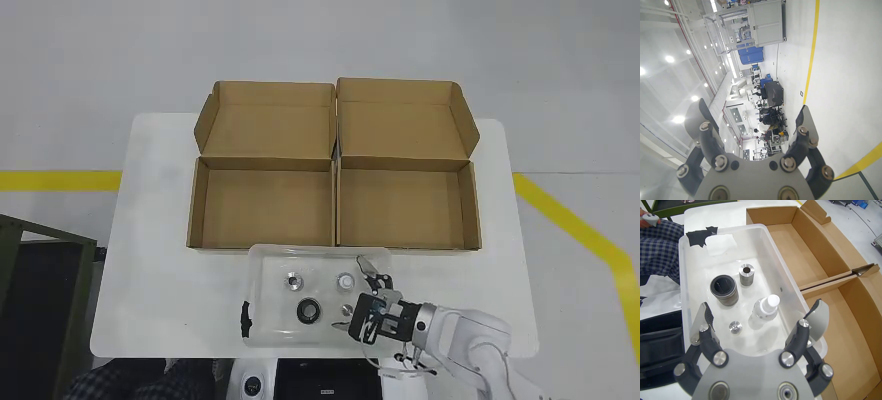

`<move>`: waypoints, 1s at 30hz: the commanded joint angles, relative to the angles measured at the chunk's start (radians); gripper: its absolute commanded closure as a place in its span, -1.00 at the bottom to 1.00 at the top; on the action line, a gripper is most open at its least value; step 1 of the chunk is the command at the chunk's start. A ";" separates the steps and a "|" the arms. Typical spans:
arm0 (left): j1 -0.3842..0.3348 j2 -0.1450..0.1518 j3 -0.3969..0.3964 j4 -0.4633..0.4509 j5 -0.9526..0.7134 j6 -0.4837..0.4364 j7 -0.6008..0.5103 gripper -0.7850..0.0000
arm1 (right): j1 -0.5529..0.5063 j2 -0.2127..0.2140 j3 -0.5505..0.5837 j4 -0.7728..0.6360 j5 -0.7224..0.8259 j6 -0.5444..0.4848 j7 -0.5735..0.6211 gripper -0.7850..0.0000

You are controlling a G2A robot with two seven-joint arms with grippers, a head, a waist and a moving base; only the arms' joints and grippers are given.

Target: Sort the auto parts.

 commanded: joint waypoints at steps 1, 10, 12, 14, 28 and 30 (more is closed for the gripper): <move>0.000 0.000 0.000 0.000 0.000 0.000 0.000 -1.00 | 0.011 0.000 -0.009 0.007 0.003 0.005 0.014 -1.00; 0.000 0.000 0.000 0.000 0.000 0.000 0.000 -1.00 | 0.062 -0.003 -0.056 0.041 0.013 0.021 0.091 -1.00; 0.000 0.000 0.000 0.000 0.000 0.000 0.000 -1.00 | 0.073 -0.003 -0.064 0.049 0.014 0.024 0.105 -1.00; 0.000 0.000 0.000 0.000 0.000 0.000 0.000 -1.00 | 0.084 -0.004 -0.072 0.059 0.017 0.027 0.118 -0.94; 0.000 0.000 0.000 0.000 0.000 0.000 0.000 -1.00 | 0.119 -0.001 -0.086 0.091 0.042 0.049 0.160 0.06; 0.000 0.000 0.000 0.000 0.000 0.000 0.000 -1.00 | 0.118 0.001 -0.084 0.089 0.043 0.052 0.163 0.11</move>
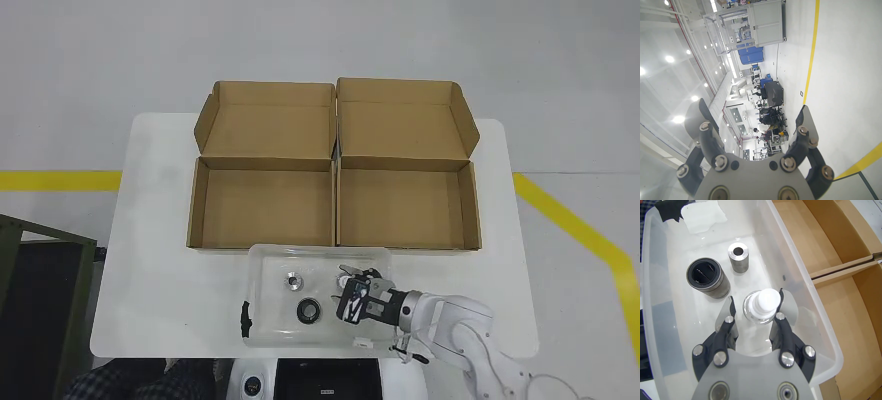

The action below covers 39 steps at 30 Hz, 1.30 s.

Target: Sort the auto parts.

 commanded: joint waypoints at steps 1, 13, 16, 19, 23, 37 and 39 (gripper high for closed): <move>0.000 0.000 0.000 0.000 0.000 0.000 0.000 -1.00 | -0.002 0.002 0.003 -0.003 0.001 0.002 0.001 0.16; 0.000 0.000 0.000 0.000 0.000 0.000 0.000 -1.00 | -0.034 0.016 0.052 -0.031 0.054 -0.026 -0.055 1.00; 0.000 0.000 0.000 0.000 0.000 0.000 0.000 -1.00 | -0.041 0.020 0.074 -0.033 0.096 -0.055 -0.089 1.00; 0.000 0.000 0.000 0.000 0.000 0.000 0.000 -1.00 | -0.041 0.024 0.094 -0.021 0.152 -0.090 -0.113 1.00; 0.000 0.000 0.000 0.000 0.000 0.000 0.000 -1.00 | -0.035 0.028 0.109 0.008 0.246 -0.130 -0.150 1.00; 0.000 0.000 0.000 0.000 0.000 0.000 0.000 -1.00 | 0.008 0.035 0.153 0.100 0.578 -0.202 -0.238 1.00; 0.000 0.000 0.000 0.000 0.000 0.000 0.000 -1.00 | 0.016 0.037 0.159 0.108 0.629 -0.215 -0.234 1.00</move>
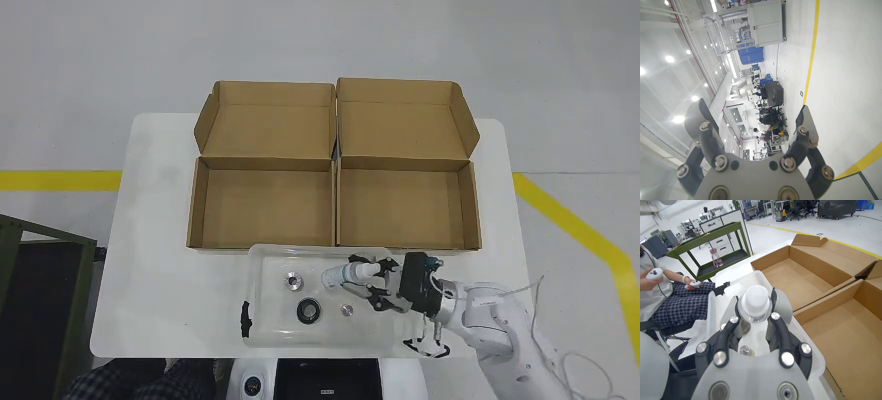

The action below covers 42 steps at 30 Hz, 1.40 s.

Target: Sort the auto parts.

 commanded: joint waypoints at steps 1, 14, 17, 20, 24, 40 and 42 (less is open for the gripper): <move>0.000 0.000 0.000 0.000 0.000 0.000 0.000 -1.00 | 0.008 0.002 0.006 0.009 0.061 -0.014 0.004 1.00; 0.000 0.000 0.000 0.000 0.000 0.000 0.000 -1.00 | 0.038 0.010 0.047 -0.006 0.245 0.052 0.022 1.00; 0.000 0.000 0.000 0.000 0.000 0.000 0.000 -1.00 | 0.038 0.011 0.048 0.000 0.288 0.048 0.017 1.00; 0.000 0.000 0.000 0.000 0.000 0.000 0.000 -1.00 | 0.041 0.012 0.049 0.009 0.333 0.041 0.022 1.00; 0.000 0.000 0.000 0.000 0.000 0.000 0.000 -1.00 | 0.045 0.014 0.050 0.012 0.362 0.039 0.037 1.00; 0.000 0.000 0.000 0.000 0.000 0.000 0.000 -1.00 | 0.032 0.013 0.085 -0.074 0.142 0.187 -0.009 1.00; 0.000 0.000 0.000 0.000 0.000 0.000 0.000 -1.00 | 0.032 0.013 0.086 -0.085 0.105 0.214 -0.009 1.00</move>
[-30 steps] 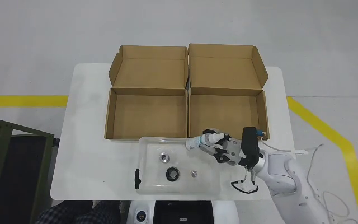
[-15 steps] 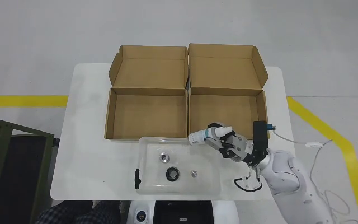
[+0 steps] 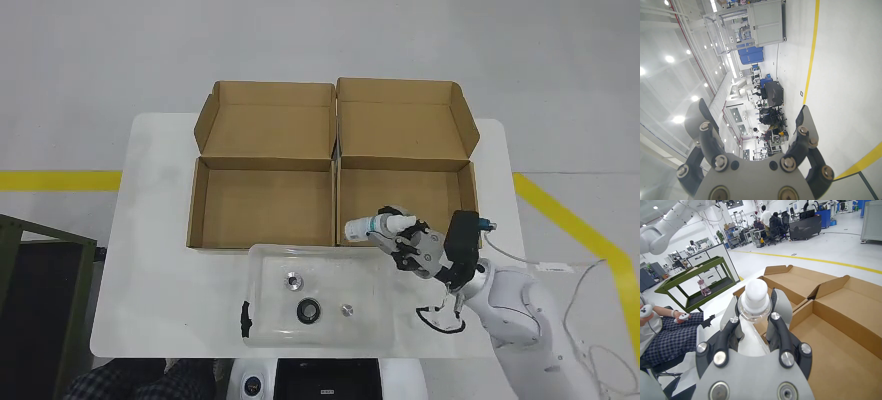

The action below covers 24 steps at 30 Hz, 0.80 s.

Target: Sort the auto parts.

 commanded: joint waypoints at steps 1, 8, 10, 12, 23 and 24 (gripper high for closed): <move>0.000 0.000 0.000 0.000 0.000 0.000 0.000 -1.00 | 0.005 -0.001 0.001 -0.007 -0.039 0.032 0.004 1.00; 0.000 0.000 0.000 0.000 0.000 0.000 0.000 -1.00 | 0.077 -0.006 -0.028 0.019 -0.096 0.120 0.058 1.00; 0.000 0.000 0.000 0.000 0.000 0.000 0.000 -1.00 | 0.111 -0.008 -0.044 0.040 -0.105 0.140 0.080 1.00; 0.000 0.000 0.000 0.000 0.000 0.000 0.000 -1.00 | 0.145 -0.010 -0.056 0.061 -0.128 0.166 0.106 1.00; 0.000 0.000 0.000 0.000 0.000 0.000 0.000 -1.00 | 0.283 -0.023 -0.138 0.175 -0.174 0.211 0.210 1.00; 0.000 0.000 0.000 0.000 0.000 0.000 0.000 -1.00 | 0.297 -0.026 -0.150 0.197 -0.150 0.203 0.211 1.00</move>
